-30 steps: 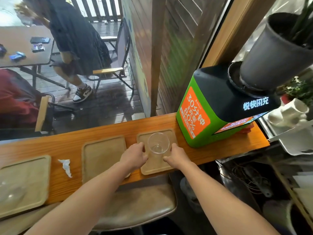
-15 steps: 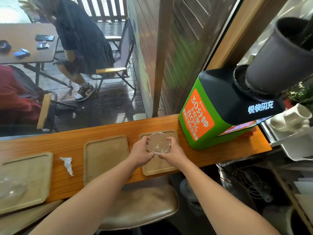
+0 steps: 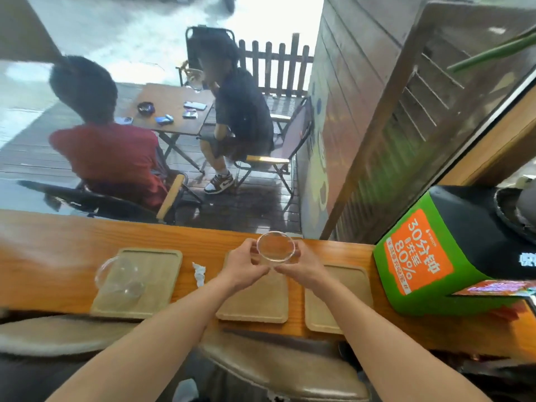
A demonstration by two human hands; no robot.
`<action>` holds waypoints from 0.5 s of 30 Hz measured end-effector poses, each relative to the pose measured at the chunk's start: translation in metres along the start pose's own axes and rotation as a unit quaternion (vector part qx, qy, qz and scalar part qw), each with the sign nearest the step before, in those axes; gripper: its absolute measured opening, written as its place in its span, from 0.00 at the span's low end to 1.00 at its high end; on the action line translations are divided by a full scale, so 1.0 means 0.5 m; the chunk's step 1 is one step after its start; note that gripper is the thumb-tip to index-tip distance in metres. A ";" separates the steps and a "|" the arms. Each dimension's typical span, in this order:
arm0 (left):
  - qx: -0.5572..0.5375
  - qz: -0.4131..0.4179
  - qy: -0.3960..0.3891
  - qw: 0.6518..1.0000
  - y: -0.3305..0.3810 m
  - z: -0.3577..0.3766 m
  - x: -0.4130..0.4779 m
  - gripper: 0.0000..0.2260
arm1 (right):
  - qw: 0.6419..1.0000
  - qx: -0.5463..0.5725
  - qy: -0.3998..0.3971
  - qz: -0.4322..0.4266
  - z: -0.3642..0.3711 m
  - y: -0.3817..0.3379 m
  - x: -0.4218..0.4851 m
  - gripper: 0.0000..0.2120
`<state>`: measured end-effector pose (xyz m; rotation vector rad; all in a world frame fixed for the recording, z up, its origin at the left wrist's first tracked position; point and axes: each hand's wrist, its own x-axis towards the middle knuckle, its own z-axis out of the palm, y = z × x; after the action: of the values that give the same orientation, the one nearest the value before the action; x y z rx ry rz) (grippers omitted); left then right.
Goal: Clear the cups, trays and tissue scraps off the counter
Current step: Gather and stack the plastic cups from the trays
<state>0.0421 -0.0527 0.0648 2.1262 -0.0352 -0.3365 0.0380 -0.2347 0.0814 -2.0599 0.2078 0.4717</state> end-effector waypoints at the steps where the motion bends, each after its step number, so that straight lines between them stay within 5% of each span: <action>1: 0.002 0.000 0.012 1.000 -0.010 -0.031 -0.007 0.22 | 1.000 -0.007 -0.001 -0.010 0.021 -0.024 0.005 0.31; 15: 0.019 0.017 0.085 0.996 -0.228 -0.480 -0.097 0.24 | 0.997 -0.008 -0.023 -0.073 0.417 -0.352 0.016 0.30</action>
<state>0.0441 0.2144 0.1039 2.1829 0.0200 -0.1350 0.0529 0.0346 0.1239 -2.0604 0.0251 0.4305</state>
